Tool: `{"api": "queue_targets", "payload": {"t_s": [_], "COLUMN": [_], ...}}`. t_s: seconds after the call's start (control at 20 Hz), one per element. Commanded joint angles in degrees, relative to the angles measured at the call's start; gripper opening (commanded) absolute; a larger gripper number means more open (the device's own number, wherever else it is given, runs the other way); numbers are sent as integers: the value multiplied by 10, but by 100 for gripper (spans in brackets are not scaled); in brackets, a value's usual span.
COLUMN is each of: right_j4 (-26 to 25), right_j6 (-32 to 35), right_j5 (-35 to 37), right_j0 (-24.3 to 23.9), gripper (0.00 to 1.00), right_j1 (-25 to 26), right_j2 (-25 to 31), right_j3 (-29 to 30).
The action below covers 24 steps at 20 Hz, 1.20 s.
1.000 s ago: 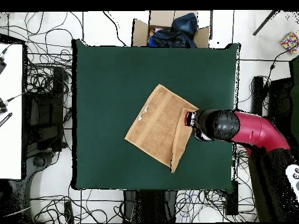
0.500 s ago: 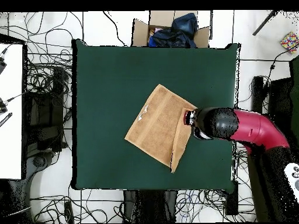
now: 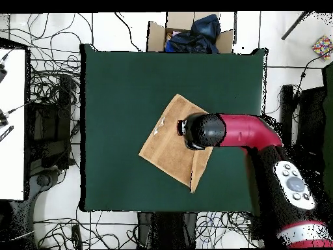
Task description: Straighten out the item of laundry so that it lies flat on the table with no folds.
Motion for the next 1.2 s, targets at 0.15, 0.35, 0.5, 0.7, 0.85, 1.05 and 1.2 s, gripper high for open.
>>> {"api": "queue_targets", "payload": {"t_s": [0.15, 0.35, 0.5, 0.7, 0.85, 1.05, 1.2], "right_j4": [-31, -26, -26, -27, -27, -29, -30], "right_j6": [90, 77, 67, 50, 39, 18, 5], "right_j5": [-67, -88, -100, -105, -107, -109, -102], "right_j0": [59, 63, 60, 52, 44, 26, 22], "gripper": [100, 100, 100, 100, 100, 100, 100], "right_j1": [70, 95, 113, 132, 131, 126, 129], "right_j2": [-46, -60, -66, -66, -68, -65, -64], "right_j3": [-37, -55, -67, -81, -77, -63, -74]}}
